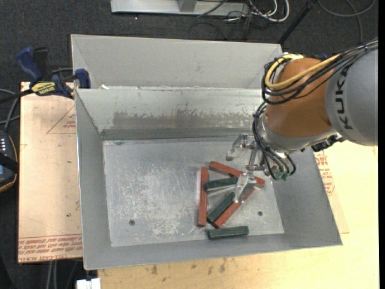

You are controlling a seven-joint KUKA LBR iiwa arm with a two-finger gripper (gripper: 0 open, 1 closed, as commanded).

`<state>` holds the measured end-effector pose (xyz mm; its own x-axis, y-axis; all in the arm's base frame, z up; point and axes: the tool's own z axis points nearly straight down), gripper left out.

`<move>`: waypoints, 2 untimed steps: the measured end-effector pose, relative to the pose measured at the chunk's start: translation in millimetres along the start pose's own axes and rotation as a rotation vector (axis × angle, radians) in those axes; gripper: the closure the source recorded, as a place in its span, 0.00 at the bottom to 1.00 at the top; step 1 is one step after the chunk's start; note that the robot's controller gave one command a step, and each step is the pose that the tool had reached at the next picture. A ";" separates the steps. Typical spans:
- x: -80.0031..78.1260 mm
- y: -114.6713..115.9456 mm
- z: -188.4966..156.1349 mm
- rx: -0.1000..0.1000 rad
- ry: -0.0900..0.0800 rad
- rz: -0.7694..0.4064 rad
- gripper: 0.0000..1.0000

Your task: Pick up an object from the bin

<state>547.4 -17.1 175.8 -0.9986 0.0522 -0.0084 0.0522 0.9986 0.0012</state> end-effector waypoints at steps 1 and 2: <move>-4.7 -12.3 92.7 -0.005 -0.006 -0.122 1.00; -4.8 -12.3 92.7 -0.005 -0.006 -0.123 1.00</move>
Offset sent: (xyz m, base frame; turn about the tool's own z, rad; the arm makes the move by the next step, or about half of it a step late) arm 0.0000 0.0000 0.0000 0.0000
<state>552.3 -29.5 83.1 -0.9974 -0.0702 -0.0144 -0.0703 0.9975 0.0047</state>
